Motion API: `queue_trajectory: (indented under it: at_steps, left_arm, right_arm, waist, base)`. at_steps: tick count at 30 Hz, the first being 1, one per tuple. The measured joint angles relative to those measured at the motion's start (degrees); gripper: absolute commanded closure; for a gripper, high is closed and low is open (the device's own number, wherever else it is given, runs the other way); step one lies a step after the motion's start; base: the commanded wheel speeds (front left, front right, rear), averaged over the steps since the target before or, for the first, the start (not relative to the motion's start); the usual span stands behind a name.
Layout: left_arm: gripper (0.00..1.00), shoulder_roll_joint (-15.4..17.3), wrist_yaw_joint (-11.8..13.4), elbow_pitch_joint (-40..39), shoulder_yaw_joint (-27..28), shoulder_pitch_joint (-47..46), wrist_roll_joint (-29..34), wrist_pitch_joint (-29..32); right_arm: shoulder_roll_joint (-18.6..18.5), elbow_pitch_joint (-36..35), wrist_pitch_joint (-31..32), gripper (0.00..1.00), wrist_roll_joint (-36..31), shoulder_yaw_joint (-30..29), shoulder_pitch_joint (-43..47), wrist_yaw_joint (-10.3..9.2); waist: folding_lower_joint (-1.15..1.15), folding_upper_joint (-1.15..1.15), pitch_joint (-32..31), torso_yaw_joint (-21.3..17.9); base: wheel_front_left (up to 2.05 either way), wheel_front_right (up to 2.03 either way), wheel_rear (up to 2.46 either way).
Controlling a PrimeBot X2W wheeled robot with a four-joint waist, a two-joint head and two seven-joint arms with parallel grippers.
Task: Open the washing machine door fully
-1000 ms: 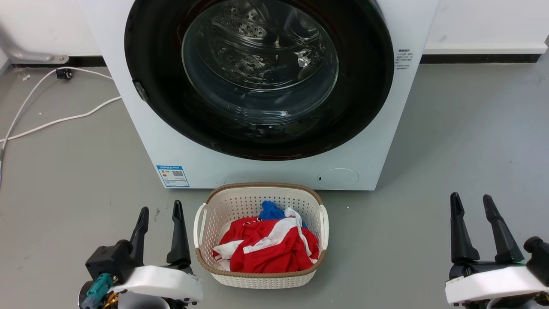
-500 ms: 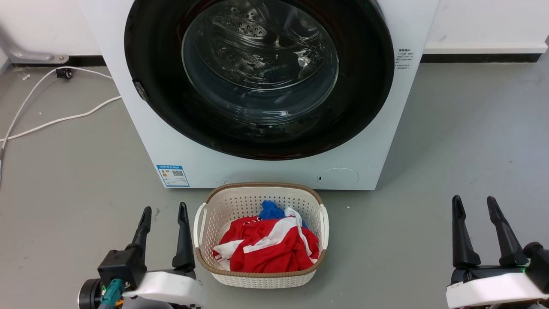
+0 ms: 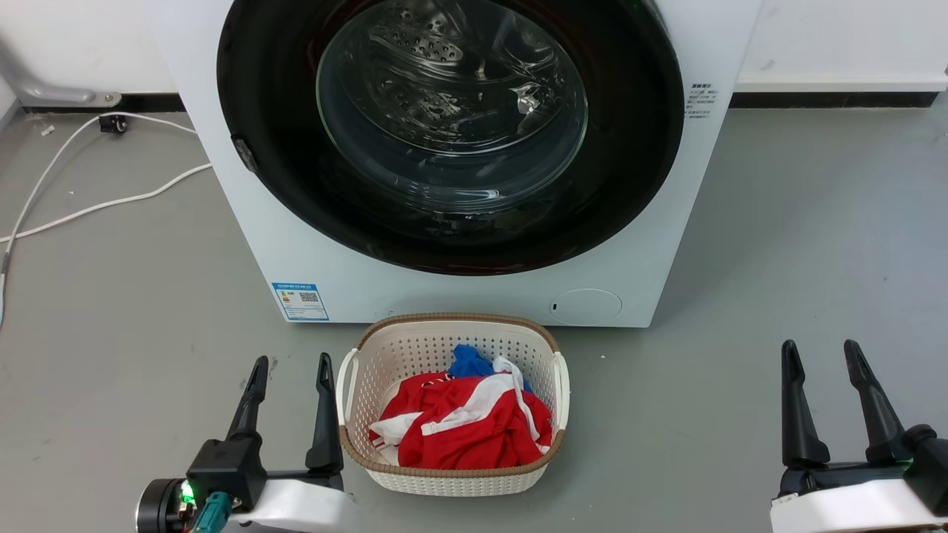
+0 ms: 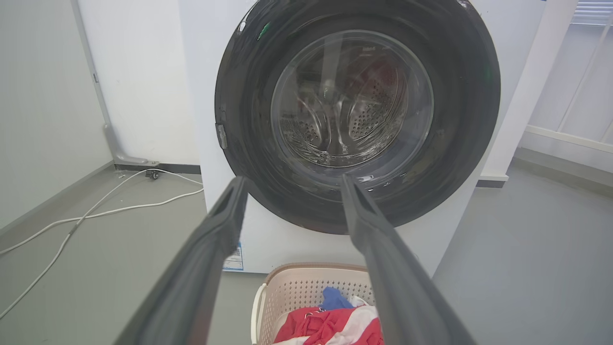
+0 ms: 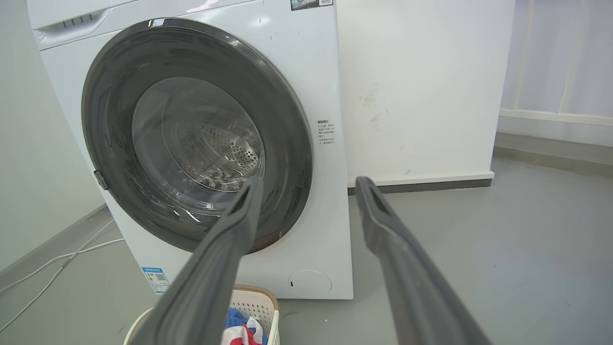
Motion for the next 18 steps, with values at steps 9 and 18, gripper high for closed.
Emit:
queue_trajectory:
  at_steps: [9,18]
  left_arm:
    - [0.00,-0.56,-0.49,-0.16,0.41,0.47,3.90,-1.04]
    - [0.00,-0.78,-0.98,-0.05,0.68,0.93,5.55,-1.46]
  right_arm:
    - [0.00,0.32,-1.02,0.00,-1.38,-0.10,0.40,0.01]
    - [-0.01,0.96,-1.49,0.00,-2.29,0.01,0.93,0.07]
  waist:
    - [0.00,0.00,-0.05,-0.06]
    - [0.00,0.00,-0.10,0.14]
  base:
    - [0.00,0.00,0.00]
    - [0.00,0.00,0.00]
